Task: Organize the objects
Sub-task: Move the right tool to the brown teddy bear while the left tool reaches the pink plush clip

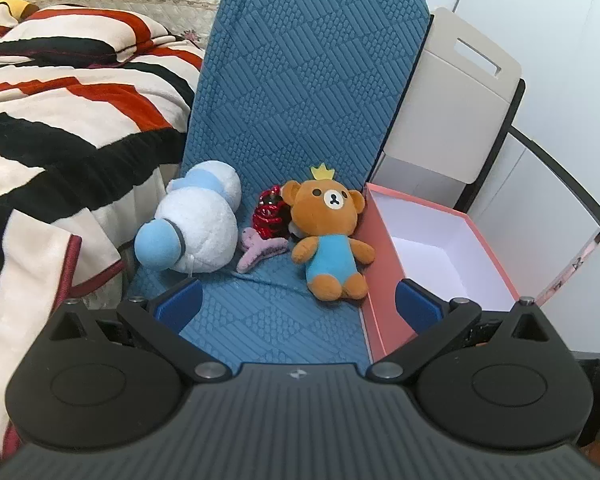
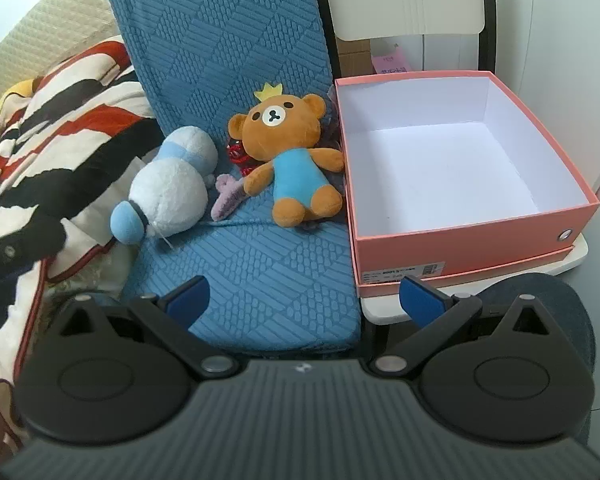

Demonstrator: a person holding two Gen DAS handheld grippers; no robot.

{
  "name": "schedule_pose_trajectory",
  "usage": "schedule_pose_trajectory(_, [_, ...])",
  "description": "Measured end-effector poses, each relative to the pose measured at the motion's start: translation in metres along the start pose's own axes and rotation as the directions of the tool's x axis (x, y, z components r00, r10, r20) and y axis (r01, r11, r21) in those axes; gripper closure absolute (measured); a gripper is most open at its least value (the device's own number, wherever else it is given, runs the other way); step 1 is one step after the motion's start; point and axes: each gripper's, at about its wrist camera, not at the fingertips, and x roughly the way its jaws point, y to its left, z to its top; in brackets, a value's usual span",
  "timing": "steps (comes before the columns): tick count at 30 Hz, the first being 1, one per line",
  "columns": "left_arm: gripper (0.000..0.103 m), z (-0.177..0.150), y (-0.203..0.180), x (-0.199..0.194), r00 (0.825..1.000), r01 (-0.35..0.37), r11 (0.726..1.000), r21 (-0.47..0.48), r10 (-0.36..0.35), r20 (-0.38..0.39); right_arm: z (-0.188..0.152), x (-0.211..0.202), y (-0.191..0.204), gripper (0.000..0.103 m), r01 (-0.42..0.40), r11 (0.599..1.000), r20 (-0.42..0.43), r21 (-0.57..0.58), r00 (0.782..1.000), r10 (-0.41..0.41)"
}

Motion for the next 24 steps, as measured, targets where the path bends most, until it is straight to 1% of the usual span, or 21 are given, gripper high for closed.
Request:
schedule_pose_trajectory(6, [0.000, -0.003, -0.004, 0.005, 1.000, -0.008, 1.000, 0.030, 0.008, -0.002, 0.000, 0.005, -0.001, 0.000, 0.005, 1.000, -0.002, -0.006, 1.000, -0.005])
schedule_pose_trajectory(7, [0.000, -0.004, -0.004, 0.006, 1.000, -0.028, 0.999, 0.020, 0.028, 0.004, 0.000, 0.007, -0.002, 0.000, 0.003, 1.000, -0.008, -0.006, 1.000, -0.003])
schedule_pose_trajectory(11, [0.000, -0.006, 0.000, 0.015, 0.998, -0.060, 0.998, 0.002, 0.060, -0.005, 0.004, 0.015, -0.005, 0.000, -0.012, 1.000, -0.019, -0.004, 1.000, 0.012])
schedule_pose_trajectory(16, [0.000, -0.007, 0.005, 0.025, 0.997, -0.074, 0.997, -0.018, 0.074, -0.005, 0.008, 0.028, -0.007, 0.000, -0.013, 1.000, -0.033, -0.023, 0.999, 0.012])
schedule_pose_trajectory(18, [0.000, -0.007, 0.008, 0.033, 0.997, -0.073, 0.997, -0.021, 0.073, 0.000, 0.009, 0.035, -0.007, 0.000, -0.009, 0.999, -0.033, -0.034, 0.999, 0.008])
schedule_pose_trajectory(24, [0.000, -0.009, 0.020, 0.076, 0.997, -0.075, 0.997, -0.028, 0.076, 0.021, 0.011, 0.056, -0.002, 0.000, -0.010, 0.995, 0.026, -0.103, 1.000, 0.013])
